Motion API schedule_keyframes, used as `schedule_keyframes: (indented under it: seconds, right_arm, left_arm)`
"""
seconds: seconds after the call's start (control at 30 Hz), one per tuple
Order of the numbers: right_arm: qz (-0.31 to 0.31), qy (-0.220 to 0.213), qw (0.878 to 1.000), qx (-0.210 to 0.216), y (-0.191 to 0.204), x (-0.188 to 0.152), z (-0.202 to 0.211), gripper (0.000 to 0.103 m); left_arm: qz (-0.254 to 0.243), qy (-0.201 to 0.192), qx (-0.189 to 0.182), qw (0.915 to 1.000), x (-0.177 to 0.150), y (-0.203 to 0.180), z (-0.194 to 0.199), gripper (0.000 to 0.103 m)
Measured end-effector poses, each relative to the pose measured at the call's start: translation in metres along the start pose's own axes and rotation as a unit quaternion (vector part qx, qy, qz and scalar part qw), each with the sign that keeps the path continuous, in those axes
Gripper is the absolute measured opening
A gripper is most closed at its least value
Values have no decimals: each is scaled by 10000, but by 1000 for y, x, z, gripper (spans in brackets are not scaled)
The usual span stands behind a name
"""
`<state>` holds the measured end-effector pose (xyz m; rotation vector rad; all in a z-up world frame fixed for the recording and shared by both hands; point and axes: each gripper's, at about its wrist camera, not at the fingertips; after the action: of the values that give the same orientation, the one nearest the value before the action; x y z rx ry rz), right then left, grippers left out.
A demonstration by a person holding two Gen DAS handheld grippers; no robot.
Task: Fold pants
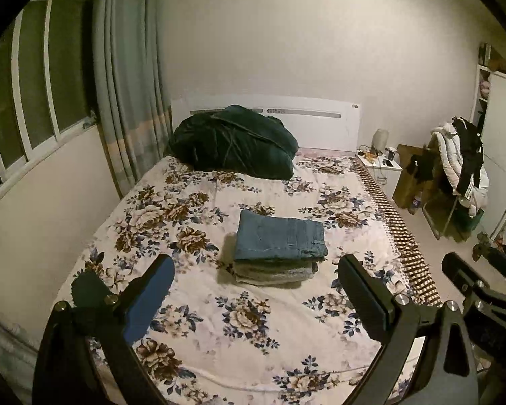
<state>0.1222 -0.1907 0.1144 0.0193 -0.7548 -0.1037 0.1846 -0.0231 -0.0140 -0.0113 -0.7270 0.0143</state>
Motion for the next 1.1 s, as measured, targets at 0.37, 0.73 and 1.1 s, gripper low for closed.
schedule_keyframes:
  seconds: [0.37, 0.73, 1.1]
  right_arm:
    - [136, -142, 9998, -90, 14, 3, 36, 103]
    - [108, -49, 9999, -18, 8, 5, 31, 103]
    - [160, -36, 9999, 40, 8, 7, 29, 103]
  left_arm:
    - [2, -31, 0, 10000, -9, 6, 17, 103]
    - [38, -51, 102, 9999, -13, 7, 25, 103]
    - [12, -46, 108, 9999, -16, 10, 28, 103]
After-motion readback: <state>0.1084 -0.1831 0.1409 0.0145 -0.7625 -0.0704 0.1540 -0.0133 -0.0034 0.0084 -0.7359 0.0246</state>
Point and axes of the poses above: each gripper's, at about its wrist camera, not at the fingertips, and z roughly against the way its jaws point, y to its left, x to its top, and after that the axes turned 13 degrees about y, right-handed
